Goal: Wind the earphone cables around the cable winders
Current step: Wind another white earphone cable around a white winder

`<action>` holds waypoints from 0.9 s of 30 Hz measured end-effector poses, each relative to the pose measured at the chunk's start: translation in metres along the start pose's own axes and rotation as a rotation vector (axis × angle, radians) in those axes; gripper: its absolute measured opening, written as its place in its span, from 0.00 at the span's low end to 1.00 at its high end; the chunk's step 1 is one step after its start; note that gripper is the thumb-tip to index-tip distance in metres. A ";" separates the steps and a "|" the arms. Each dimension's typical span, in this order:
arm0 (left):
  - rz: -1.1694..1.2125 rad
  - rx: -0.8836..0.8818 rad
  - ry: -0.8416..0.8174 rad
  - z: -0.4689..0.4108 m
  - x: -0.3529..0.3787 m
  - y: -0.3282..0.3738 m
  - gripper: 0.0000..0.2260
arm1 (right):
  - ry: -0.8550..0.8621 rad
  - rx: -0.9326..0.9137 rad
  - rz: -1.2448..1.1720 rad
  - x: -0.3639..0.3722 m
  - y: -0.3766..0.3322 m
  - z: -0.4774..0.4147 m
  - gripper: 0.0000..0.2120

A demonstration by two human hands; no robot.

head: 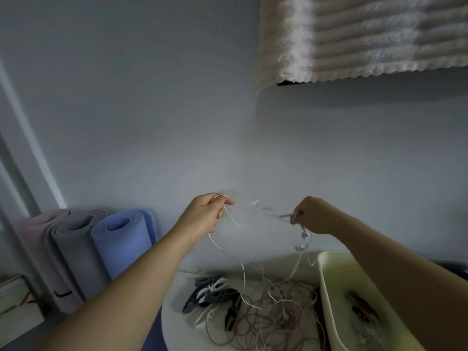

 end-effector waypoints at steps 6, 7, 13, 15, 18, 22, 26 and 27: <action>-0.275 -0.109 -0.216 0.013 0.031 -0.018 0.14 | -0.123 0.010 -0.038 0.007 -0.011 0.009 0.10; -0.290 -0.105 -0.253 0.016 0.040 -0.022 0.18 | -0.129 0.032 -0.095 0.004 -0.014 0.011 0.10; -0.425 -0.014 -0.511 0.035 0.105 -0.032 0.34 | -0.060 -0.001 -0.240 -0.017 -0.041 0.019 0.14; -0.467 0.018 -0.509 0.038 0.118 -0.032 0.29 | -0.009 -0.027 -0.301 -0.022 -0.045 0.019 0.14; -0.416 0.134 -0.354 0.034 0.120 -0.025 0.05 | -0.025 -0.074 -0.308 -0.025 -0.051 0.021 0.13; -0.373 0.179 -0.294 0.028 0.110 -0.011 0.13 | -0.059 -0.076 -0.296 -0.024 -0.047 0.022 0.13; -0.391 0.211 -0.347 0.025 0.105 -0.003 0.15 | -0.111 -0.102 -0.354 -0.014 -0.045 0.024 0.11; -0.405 0.210 -0.353 0.024 0.105 -0.004 0.15 | -0.123 -0.112 -0.371 -0.012 -0.045 0.025 0.10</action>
Point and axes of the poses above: each hand's wrist, its own z-axis away from the middle knuckle, its own x-axis out of the palm, y = z × x, the point moved 6 cm from there along -z, towards the middle knuckle, and after that the axes turned 6 degrees about -z, right-handed, at the moved point
